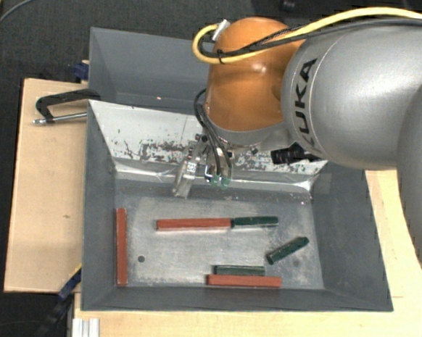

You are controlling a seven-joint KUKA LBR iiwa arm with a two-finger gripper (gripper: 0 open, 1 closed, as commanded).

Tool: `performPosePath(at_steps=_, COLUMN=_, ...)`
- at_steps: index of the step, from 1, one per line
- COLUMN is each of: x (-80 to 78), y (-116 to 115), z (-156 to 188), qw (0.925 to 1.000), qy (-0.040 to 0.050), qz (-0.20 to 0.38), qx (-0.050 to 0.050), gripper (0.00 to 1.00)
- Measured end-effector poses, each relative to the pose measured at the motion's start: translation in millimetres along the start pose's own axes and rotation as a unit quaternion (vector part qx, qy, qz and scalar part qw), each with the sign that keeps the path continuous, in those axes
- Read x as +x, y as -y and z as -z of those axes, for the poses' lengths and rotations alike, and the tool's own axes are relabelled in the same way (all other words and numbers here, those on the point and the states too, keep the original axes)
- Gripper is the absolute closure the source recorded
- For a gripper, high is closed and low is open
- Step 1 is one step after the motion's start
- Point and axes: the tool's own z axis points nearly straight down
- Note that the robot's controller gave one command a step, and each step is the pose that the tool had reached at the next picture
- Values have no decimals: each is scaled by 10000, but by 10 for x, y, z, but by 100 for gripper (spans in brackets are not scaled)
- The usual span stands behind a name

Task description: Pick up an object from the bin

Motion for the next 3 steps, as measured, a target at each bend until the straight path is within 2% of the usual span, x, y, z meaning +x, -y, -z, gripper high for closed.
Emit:
performPosePath(at_steps=1, x=-224, y=38, z=-531, qw=9990, qy=-81, qz=440, qx=38, gripper=100)
performPosePath(at_steps=2, x=30, y=337, z=-719, qw=9951, qy=-83, qz=987, qx=33, gripper=100)
performPosePath(at_steps=3, x=-184, y=439, z=-494, qw=9618, qy=-35, qz=2736, qx=11, gripper=100)
